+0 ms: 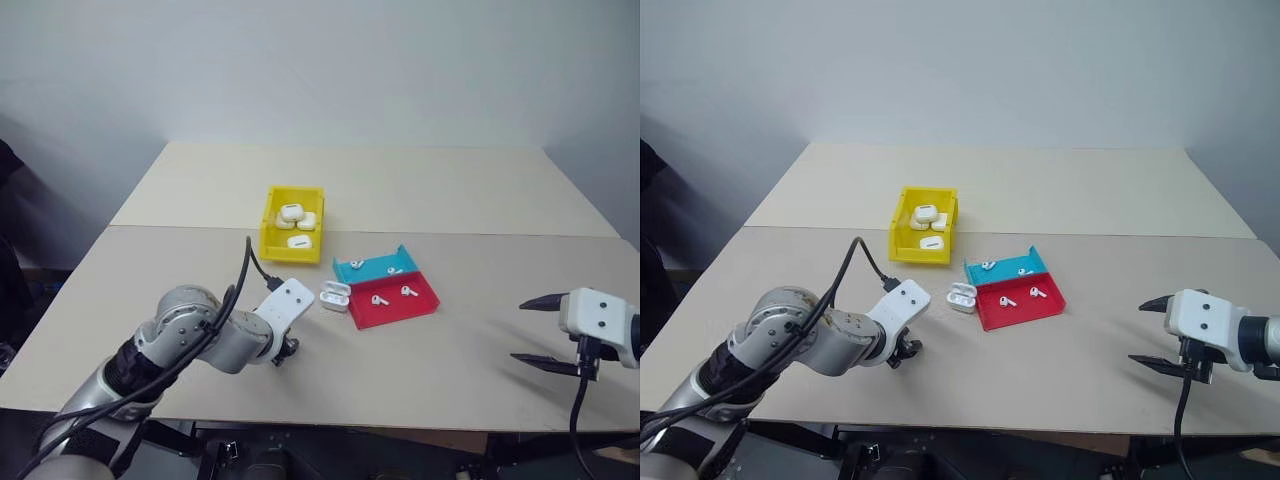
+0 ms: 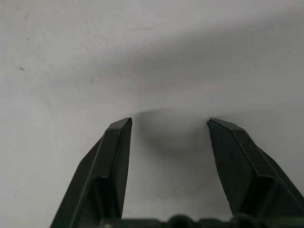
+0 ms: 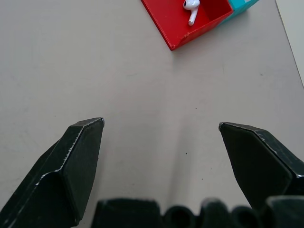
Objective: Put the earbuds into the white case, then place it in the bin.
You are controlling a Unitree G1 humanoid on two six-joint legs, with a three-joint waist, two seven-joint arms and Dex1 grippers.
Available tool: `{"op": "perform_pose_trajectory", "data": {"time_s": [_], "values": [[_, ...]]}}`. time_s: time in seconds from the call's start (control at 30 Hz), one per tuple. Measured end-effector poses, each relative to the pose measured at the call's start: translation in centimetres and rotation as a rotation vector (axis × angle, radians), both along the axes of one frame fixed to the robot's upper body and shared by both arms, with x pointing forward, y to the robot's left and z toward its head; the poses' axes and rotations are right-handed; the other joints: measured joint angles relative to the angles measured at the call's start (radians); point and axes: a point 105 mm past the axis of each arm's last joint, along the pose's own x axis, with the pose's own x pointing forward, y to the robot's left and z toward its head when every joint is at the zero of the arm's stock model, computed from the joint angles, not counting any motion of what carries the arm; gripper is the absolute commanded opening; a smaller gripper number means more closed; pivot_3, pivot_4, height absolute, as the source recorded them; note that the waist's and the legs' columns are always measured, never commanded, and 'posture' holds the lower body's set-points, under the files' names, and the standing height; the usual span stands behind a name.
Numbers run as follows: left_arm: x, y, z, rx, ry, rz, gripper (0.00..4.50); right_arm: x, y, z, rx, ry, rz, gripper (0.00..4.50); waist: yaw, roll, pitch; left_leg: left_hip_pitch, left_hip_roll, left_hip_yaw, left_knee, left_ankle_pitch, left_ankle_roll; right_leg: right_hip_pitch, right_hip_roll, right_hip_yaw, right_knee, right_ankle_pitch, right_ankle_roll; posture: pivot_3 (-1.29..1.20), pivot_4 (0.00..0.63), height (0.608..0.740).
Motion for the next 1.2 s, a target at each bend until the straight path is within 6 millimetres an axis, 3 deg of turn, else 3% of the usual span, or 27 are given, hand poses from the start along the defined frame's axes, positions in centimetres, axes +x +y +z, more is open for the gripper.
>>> {"op": "perform_pose_trajectory", "data": {"time_s": [0.17,0.37,0.47,0.57,0.7,0.8,0.9,1.07,1.2], "values": [[-0.8,0.3,0.1,0.033,-0.036,-0.036,2.73,0.0,0.0,0.1,0.001,-0.002,0.0,4.5,-0.009,0.0,0.0,-0.001,0.0,0.0,-0.001,0.0,0.0,-0.001,0.0,0.0,0.0,0.0,0.0,0.0,0.15,0.74],[-4.5,6.2,0.3,0.165,0.019,-0.075,2.73,0.2,-0.4,0.6,0.005,-0.023,-0.015,4.5,-0.044,-0.001,0.001,-0.001,0.003,0.001,-0.004,-0.001,-0.001,-0.003,0.002,0.002,-0.003,-0.002,-0.001,0.0,0.15,0.74],[-5.4,7.5,0.2,0.153,0.038,-0.081,2.73,0.4,-0.2,0.5,0.024,-0.038,-0.019,4.5,-0.036,-0.002,0.002,-0.002,0.003,0.001,-0.004,-0.001,-0.001,-0.003,0.002,0.001,-0.003,-0.002,-0.001,0.0,0.15,0.74],[-5.1,8.4,0.3,0.104,0.014,-0.081,2.73,0.6,0.0,0.4,0.042,-0.058,-0.025,4.5,-0.025,-0.002,0.002,-0.002,0.002,0.001,-0.004,-0.002,0.0,-0.004,0.001,0.0,-0.003,-0.002,-0.001,0.0,0.15,0.74],[-2.3,9.3,1.3,-0.043,-0.139,-0.07,2.73,0.8,0.7,0.4,0.058,-0.098,-0.025,4.5,-0.016,-0.001,0.002,-0.003,0.003,0.001,-0.005,-0.002,0.0,-0.005,0.001,0.0,-0.003,-0.002,-0.002,0.0,0.15,0.74],[-0.7,8.5,2.9,-0.233,-0.326,-0.192,2.73,0.8,1.1,0.3,0.074,-0.118,-0.027,4.5,-0.014,-0.001,0.002,-0.009,0.002,0.003,-0.005,-0.002,0.0,-0.011,0.0,0.001,-0.003,-0.002,-0.002,0.0,0.15,0.74],[-1.3,7.0,3.8,-0.356,-0.451,-0.453,2.73,0.8,1.5,0.2,0.097,-0.143,-0.038,4.5,-0.013,-0.001,0.002,-0.017,0.003,0.003,-0.005,-0.002,0.001,-0.019,0.0,0.0,-0.003,-0.002,-0.002,0.0,0.15,0.74],[-0.8,7.1,2.6,-0.291,-0.505,-0.769,2.73,0.6,2.3,0.0,0.121,-0.171,-0.047,4.5,-0.011,0.001,0.002,-0.017,0.002,0.003,-0.003,-0.003,0.003,-0.019,0.001,-0.001,-0.001,-0.003,-0.002,0.0,0.15,0.74],[0.7,5.4,1.6,-0.355,-0.602,-0.894,2.73,0.3,2.8,-0.1,0.13,-0.19,-0.059,4.5,-0.012,0.0,0.002,-0.018,0.002,0.002,-0.001,-0.004,0.003,-0.019,0.001,-0.001,0.001,-0.002,-0.001,0.0,0.15,0.74]]}}
